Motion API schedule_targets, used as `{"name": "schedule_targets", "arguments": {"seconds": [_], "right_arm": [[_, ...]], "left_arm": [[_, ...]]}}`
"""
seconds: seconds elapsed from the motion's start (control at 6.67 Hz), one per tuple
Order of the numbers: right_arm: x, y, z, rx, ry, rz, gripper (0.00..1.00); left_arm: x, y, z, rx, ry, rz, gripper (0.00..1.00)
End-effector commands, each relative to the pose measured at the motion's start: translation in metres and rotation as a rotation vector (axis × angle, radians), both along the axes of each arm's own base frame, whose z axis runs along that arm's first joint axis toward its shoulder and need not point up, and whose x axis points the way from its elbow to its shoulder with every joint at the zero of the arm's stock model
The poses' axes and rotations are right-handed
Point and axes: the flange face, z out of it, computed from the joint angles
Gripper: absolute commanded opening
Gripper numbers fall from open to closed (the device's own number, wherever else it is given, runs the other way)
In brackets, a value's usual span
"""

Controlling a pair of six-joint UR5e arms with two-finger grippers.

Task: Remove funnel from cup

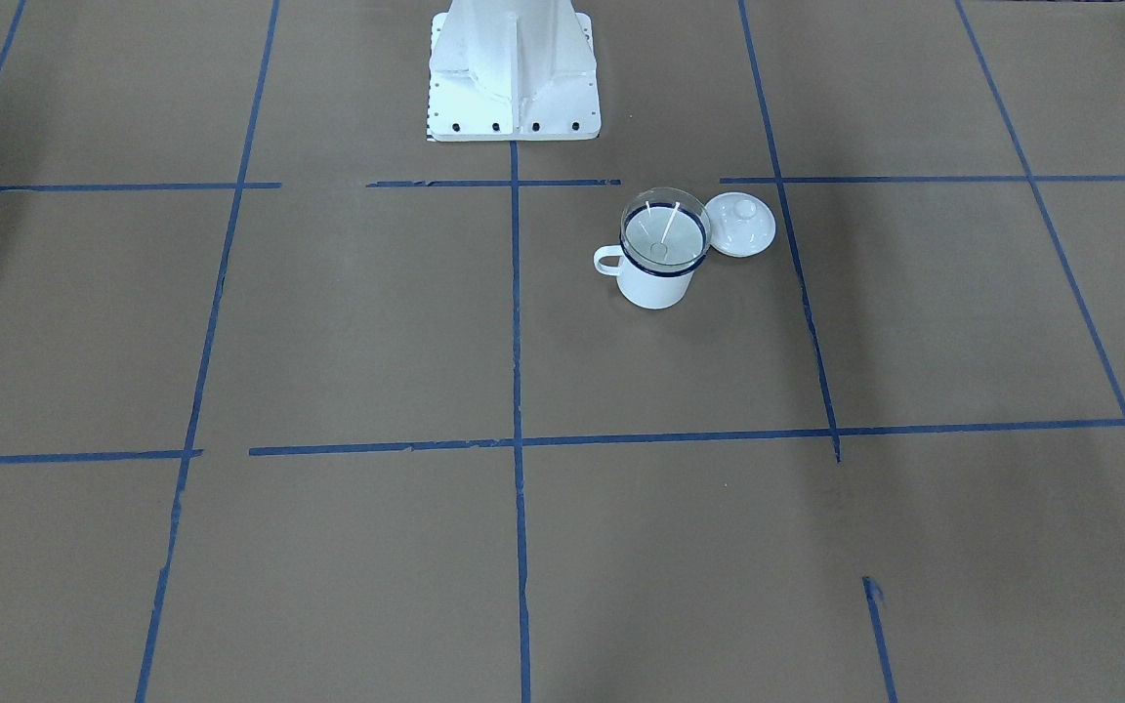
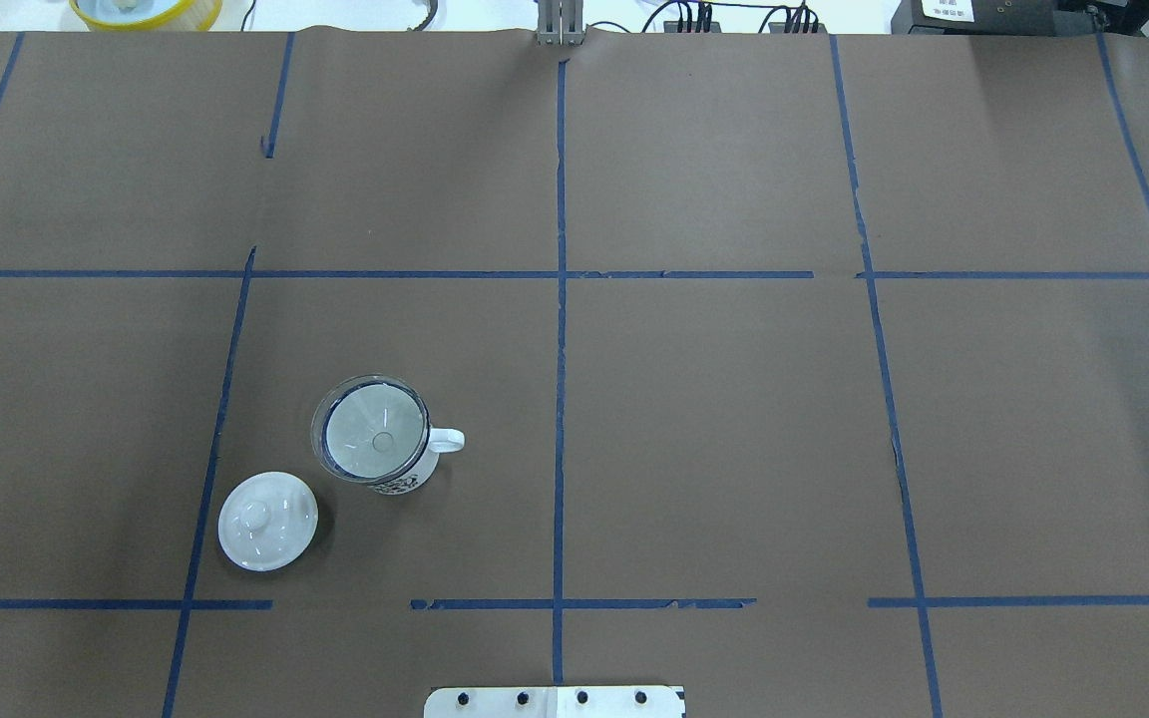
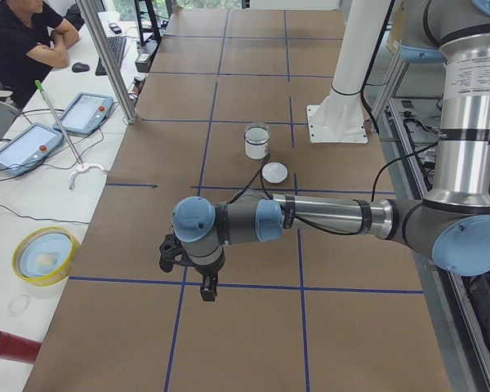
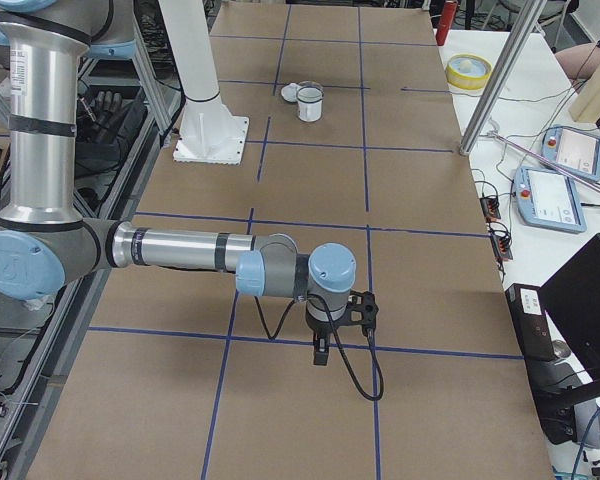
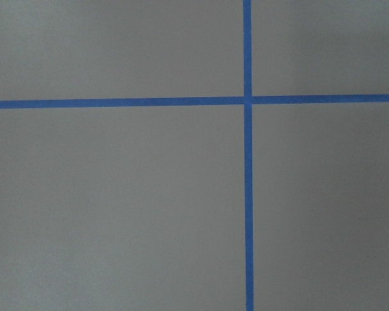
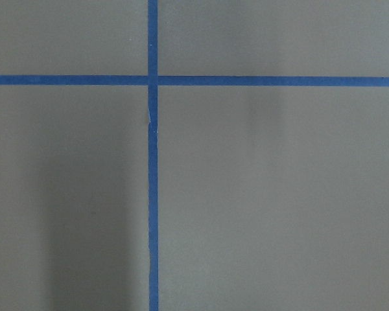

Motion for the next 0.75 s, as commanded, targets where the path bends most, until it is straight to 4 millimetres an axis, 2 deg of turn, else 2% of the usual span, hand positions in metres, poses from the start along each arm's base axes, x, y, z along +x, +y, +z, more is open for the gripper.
{"name": "schedule_targets", "arguments": {"seconds": [0.0, 0.6], "right_arm": [[0.0, 0.0001, 0.0003, -0.001, 0.0, 0.0, 1.0], [0.0, 0.0001, 0.0004, -0.001, 0.0, 0.0, 1.0]], "left_arm": [[-0.0021, 0.0083, -0.0058, 0.023, -0.005, -0.004, 1.0], [-0.0023, 0.0067, -0.0153, 0.048, 0.003, -0.012, 1.0]]}}
